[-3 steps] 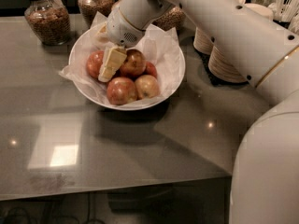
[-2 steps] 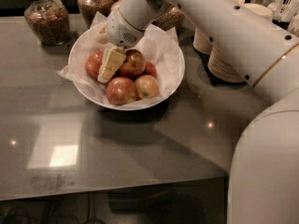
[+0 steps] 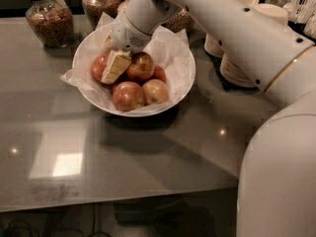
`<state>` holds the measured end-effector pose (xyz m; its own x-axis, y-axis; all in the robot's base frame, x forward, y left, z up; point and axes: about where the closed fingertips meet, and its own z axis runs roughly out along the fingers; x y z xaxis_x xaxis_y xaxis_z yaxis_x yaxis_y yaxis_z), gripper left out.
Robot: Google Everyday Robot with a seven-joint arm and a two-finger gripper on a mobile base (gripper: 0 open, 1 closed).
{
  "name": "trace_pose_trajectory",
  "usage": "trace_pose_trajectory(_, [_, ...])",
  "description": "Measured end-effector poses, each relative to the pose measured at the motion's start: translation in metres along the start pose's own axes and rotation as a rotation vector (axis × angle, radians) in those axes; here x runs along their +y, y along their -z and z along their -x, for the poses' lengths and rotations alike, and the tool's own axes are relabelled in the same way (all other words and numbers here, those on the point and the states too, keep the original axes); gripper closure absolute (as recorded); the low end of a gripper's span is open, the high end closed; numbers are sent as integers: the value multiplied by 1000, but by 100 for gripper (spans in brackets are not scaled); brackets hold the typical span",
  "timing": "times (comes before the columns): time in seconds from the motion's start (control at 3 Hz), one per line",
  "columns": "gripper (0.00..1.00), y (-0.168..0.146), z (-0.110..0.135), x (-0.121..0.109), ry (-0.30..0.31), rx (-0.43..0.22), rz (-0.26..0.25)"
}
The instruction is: Pick apple from white bowl
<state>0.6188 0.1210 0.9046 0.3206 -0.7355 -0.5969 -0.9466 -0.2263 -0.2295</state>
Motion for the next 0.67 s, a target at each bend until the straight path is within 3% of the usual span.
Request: trace_pose_trajectory(0.67, [97,-3,-1,1,-7,3,10])
